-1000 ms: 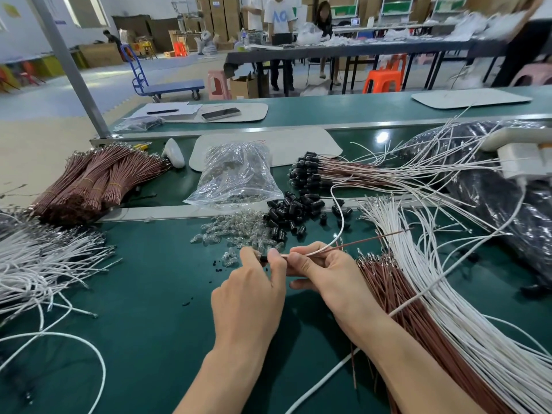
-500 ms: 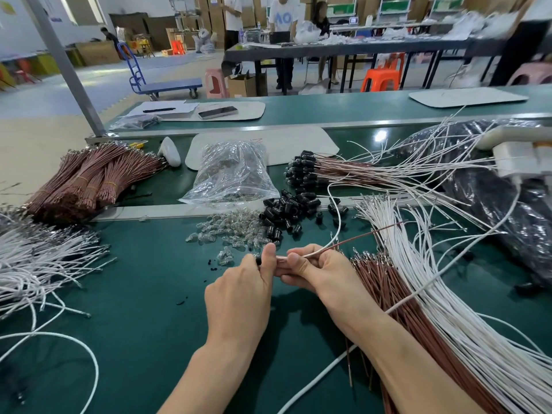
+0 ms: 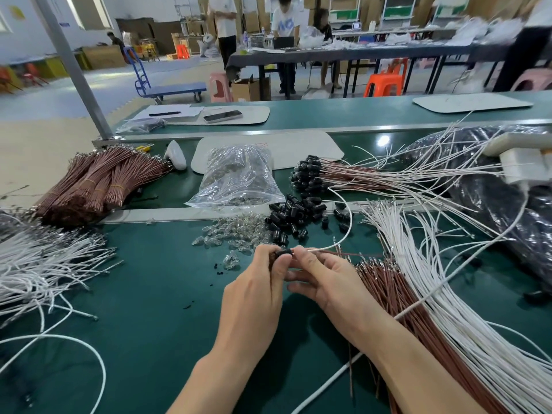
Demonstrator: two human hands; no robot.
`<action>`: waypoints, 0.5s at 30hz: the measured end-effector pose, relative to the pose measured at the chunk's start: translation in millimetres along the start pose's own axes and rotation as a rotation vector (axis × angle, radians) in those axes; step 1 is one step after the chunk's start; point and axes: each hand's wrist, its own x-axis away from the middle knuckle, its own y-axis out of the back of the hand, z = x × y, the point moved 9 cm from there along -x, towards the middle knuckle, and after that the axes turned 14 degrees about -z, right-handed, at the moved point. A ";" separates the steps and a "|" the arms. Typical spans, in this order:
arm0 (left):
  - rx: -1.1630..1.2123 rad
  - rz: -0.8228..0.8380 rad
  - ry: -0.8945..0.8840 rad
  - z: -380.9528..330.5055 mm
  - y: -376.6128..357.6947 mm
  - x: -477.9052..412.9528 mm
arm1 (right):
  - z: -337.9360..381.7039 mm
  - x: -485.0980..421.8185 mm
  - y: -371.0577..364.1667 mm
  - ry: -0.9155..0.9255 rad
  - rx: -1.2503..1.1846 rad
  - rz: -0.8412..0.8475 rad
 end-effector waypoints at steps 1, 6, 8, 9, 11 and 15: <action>0.020 0.013 0.000 -0.7 -0.8 -0.2 | 0.0 0.2 1.1 -0.001 0.000 -0.008; 0.025 0.029 0.024 0.3 -3.3 1.9 | 3.9 -0.9 9.1 0.052 0.051 -0.078; -0.012 0.034 0.051 2.2 -4.2 2.4 | 4.6 -0.4 9.0 0.082 0.094 -0.085; -0.037 0.037 0.060 2.9 -4.4 2.6 | 4.8 0.0 8.3 0.093 0.113 -0.081; -0.086 0.030 0.084 6.4 -2.5 2.2 | 5.7 1.7 6.6 0.112 0.149 -0.067; -0.159 -0.020 0.150 13.4 1.7 1.1 | 10.3 5.7 3.3 0.137 0.185 -0.044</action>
